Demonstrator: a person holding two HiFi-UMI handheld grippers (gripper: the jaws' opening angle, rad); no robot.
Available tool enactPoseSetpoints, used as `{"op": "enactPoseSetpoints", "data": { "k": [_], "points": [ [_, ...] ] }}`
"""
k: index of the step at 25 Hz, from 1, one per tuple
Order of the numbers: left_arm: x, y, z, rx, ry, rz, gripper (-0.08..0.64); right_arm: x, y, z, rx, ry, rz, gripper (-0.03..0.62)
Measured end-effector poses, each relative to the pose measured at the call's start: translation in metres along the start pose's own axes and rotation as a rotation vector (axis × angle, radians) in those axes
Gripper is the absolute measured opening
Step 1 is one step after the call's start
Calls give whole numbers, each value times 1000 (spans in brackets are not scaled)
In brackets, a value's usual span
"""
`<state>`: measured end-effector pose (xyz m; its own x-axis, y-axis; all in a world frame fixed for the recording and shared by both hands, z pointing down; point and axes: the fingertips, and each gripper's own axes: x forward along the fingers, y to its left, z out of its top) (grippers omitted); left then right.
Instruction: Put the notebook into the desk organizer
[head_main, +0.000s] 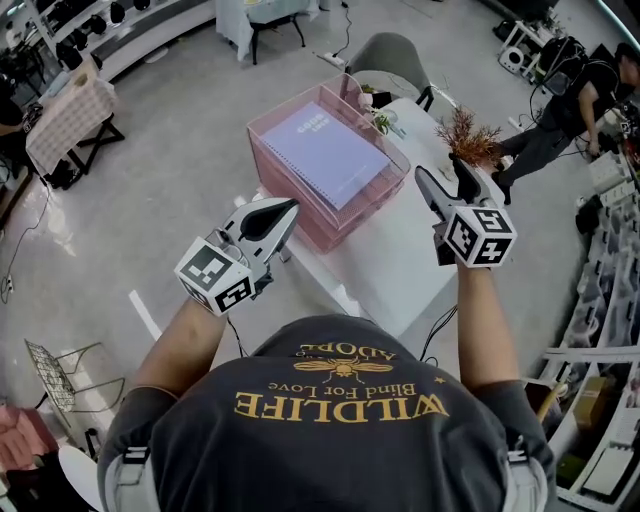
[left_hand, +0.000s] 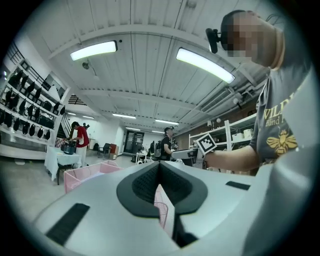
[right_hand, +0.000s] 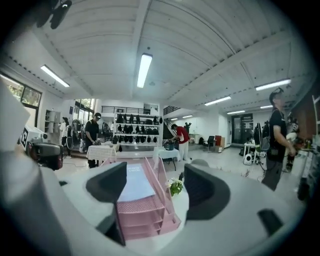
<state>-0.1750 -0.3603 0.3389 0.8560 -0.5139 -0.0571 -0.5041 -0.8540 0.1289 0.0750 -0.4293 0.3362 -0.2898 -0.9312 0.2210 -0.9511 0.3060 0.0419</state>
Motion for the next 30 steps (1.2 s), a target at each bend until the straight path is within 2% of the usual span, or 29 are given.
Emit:
{"op": "enactPoseSetpoints", "data": {
  "k": [4, 11, 14, 17, 20, 25, 30],
  "points": [
    [43, -39, -1, 28, -11, 6, 2, -41, -39, 7, 15, -65, 66, 315],
    [97, -105, -6, 1, -11, 38, 2, -111, -93, 1, 26, -113, 128, 126],
    [117, -127, -11, -4, -7, 53, 2, -140, -107, -11, 19, -132, 168, 68],
    [133, -150, -19, 22, 1, 53, 2, -162, -120, -30, 45, -129, 175, 9],
    [142, -164, -28, 37, 8, 46, 2, -172, -128, -49, 87, -119, 184, 2],
    [142, -164, -43, 15, 35, 41, 2, -182, -134, -79, 126, -96, 157, 0],
    [139, -154, -46, 7, 40, 47, 2, -178, -140, -87, 150, -90, 130, 0]
  ]
}}
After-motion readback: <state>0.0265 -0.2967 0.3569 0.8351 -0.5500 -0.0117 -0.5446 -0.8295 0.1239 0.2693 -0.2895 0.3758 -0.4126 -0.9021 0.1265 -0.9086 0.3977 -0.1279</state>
